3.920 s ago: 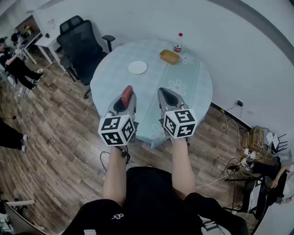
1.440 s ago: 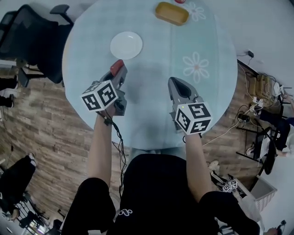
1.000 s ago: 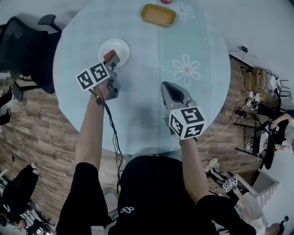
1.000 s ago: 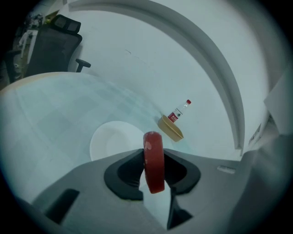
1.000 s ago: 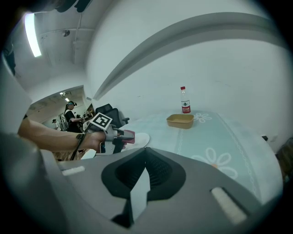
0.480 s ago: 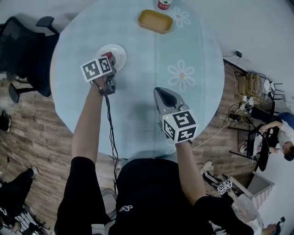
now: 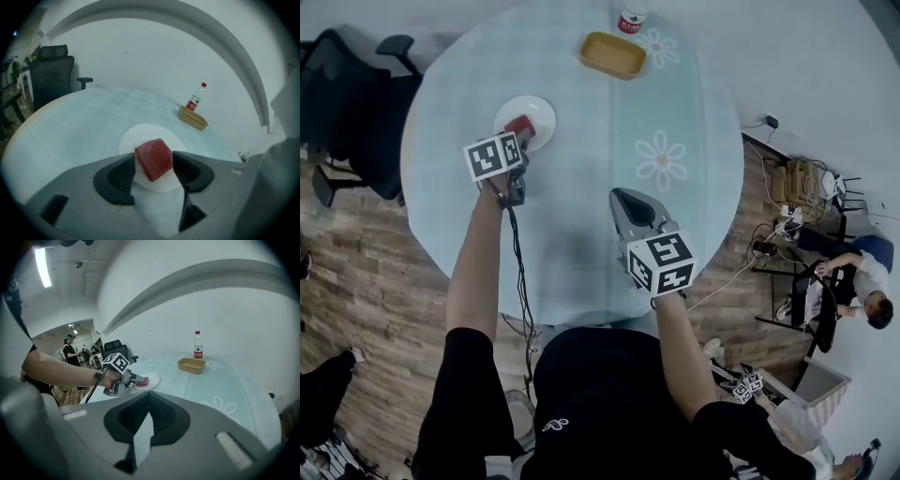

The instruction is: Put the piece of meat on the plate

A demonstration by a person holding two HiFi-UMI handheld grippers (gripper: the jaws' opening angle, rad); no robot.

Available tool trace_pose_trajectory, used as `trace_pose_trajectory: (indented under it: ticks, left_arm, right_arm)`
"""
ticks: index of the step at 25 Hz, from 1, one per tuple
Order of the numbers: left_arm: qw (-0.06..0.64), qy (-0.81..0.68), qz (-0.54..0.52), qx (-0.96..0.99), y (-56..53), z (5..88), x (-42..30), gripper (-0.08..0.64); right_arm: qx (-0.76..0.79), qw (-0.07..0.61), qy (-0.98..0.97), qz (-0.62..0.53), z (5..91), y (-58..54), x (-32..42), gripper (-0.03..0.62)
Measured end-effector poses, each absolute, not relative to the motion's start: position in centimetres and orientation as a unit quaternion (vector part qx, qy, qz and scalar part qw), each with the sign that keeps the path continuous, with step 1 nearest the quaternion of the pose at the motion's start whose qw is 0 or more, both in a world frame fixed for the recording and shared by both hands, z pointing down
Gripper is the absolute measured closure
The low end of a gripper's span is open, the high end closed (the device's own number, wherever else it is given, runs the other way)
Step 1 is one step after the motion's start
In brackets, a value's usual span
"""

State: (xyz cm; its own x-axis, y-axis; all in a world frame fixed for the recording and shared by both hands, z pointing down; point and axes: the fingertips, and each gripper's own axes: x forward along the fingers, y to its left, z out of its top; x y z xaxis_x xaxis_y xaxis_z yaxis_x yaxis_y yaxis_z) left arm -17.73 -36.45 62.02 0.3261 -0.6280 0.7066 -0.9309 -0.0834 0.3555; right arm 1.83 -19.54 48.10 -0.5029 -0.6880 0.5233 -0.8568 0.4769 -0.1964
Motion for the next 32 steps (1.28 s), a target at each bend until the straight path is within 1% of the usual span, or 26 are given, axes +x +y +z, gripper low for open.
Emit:
trace_pose_trajectory:
  ticks: [3,6,8,10,12,14,15,16,17,19,21,25,32]
  left_arm:
    - [0.384,-0.578,0.168,0.701,-35.4,60.2,-19.4,0.299]
    - [0.372,-0.606,0.094,0.697,-32.7,55.6,-20.3,0.308]
    - [0.354,-0.630,0.038,0.691,-29.4,51.6,-20.8,0.342]
    - [0.322,-0.653,-0.005,0.685,-25.5,47.8,-20.6,0.368]
    - [0.286,-0.672,-0.025,0.682,-21.5,44.6,-19.6,0.406]
    - [0.248,-0.690,-0.030,0.679,-18.2,41.6,-18.1,0.449]
    - [0.223,-0.700,-0.030,0.678,-16.8,40.2,-17.3,0.490]
    - [0.192,-0.709,-0.026,0.678,-15.8,38.7,-16.5,0.545]
    - [0.159,-0.717,-0.019,0.678,-15.0,37.2,-15.7,0.566]
    - [0.100,-0.732,-0.006,0.674,-13.8,34.6,-14.5,0.566]
    - [0.073,-0.740,0.001,0.669,-12.9,33.1,-13.5,0.565]
    - [0.061,-0.741,0.009,0.668,-12.1,32.4,-11.1,0.565]
    - [0.056,-0.724,0.020,0.687,-11.9,31.5,-8.3,0.565]
  right_arm:
    - [0.445,0.187,-0.849,0.214,47.9,-18.9,1.2,0.583]
    - [0.426,0.182,-0.862,0.205,47.4,-18.4,0.6,0.583]
    - [0.407,0.153,-0.879,0.195,45.7,-18.7,-0.4,0.583]
    - [0.373,0.095,-0.906,0.175,42.6,-19.2,-1.7,0.583]
    - [0.341,0.050,-0.927,0.148,39.7,-19.0,-2.7,0.583]
    - [0.322,0.031,-0.938,0.122,37.7,-18.4,-3.0,0.583]
    - [0.317,0.026,-0.941,0.113,37.1,-18.1,-3.0,0.583]
    - [0.315,0.020,-0.943,0.106,36.5,-17.9,-2.8,0.583]
    - [0.316,0.014,-0.944,0.099,36.0,-17.7,-2.5,0.583]
    - [0.322,0.005,-0.943,0.088,34.8,-17.3,-1.8,0.583]
    - [0.334,0.015,-0.940,0.074,34.2,-17.1,-1.0,0.584]
    - [0.345,0.048,-0.936,0.051,34.0,-16.7,0.6,0.584]
    - [0.345,0.031,-0.936,0.055,33.5,-16.9,2.3,0.584]
